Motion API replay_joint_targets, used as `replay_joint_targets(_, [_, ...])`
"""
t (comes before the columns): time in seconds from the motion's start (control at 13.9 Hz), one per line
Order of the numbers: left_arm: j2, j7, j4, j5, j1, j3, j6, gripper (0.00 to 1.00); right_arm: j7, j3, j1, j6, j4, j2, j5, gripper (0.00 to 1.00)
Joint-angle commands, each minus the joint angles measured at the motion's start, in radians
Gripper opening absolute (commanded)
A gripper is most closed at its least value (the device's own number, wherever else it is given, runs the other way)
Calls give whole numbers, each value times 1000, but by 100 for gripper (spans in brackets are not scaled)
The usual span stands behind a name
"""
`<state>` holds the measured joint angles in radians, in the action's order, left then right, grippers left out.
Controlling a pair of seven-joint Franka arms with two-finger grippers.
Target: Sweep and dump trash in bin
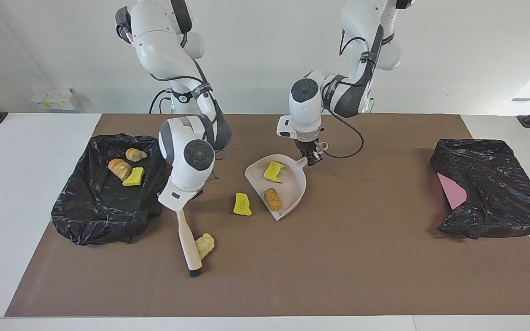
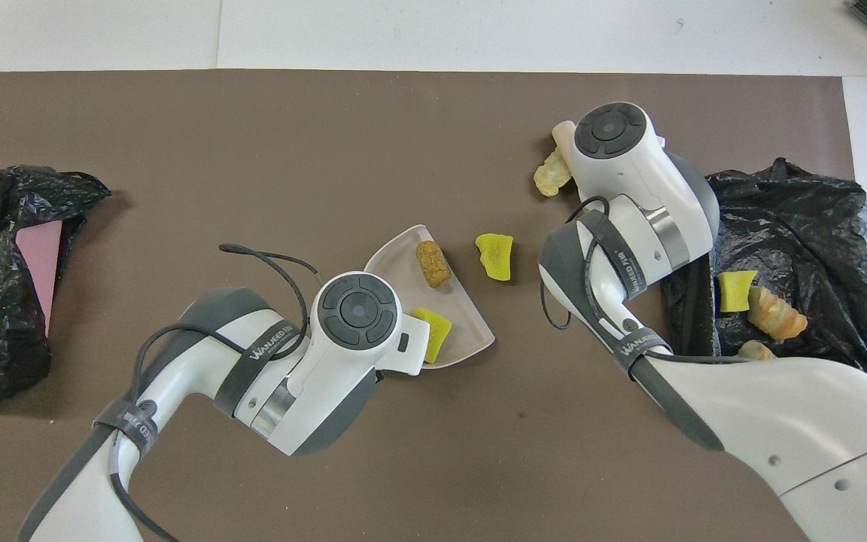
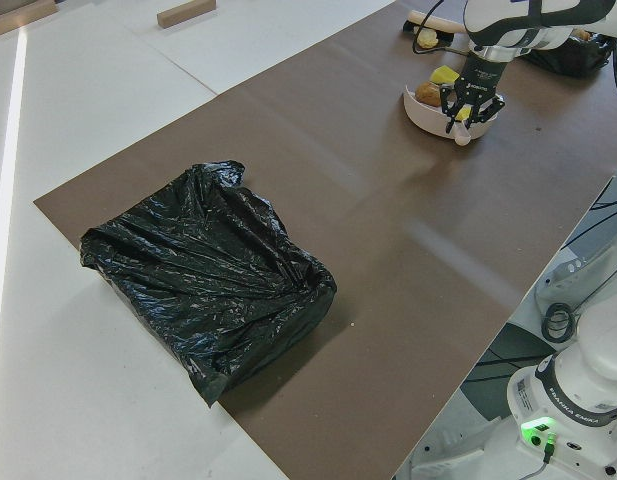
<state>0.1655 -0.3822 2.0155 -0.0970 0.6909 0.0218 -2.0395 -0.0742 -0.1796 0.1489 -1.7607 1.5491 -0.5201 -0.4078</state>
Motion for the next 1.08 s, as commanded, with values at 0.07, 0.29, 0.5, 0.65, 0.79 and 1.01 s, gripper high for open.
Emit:
replay_joint_targets(0.07, [-26,25,45,-27,16,9,-37,0,17,-8,62,3,168,109,142,0])
replay_joint_targets(0.29, [-17,-7,69,-39,15,9,-96,0,16,-9,127,-2,305,192,229,0])
replay_joint_targets(0.5, [-3,-9,72,-40,15,9,-149,0,-12,-9,216,32,322,221,344,0])
replay_joint_targets(0.65, [8,-30,74,-40,10,9,-198,0,-57,-9,251,35,321,229,363,0])
replay_joint_targets(0.79, [11,-108,69,-38,-4,9,-203,0,-116,-9,270,64,299,233,365,0])
replay_joint_targets(1.01, [6,-180,65,-38,-50,12,-199,0,-119,-6,250,84,296,299,368,0])
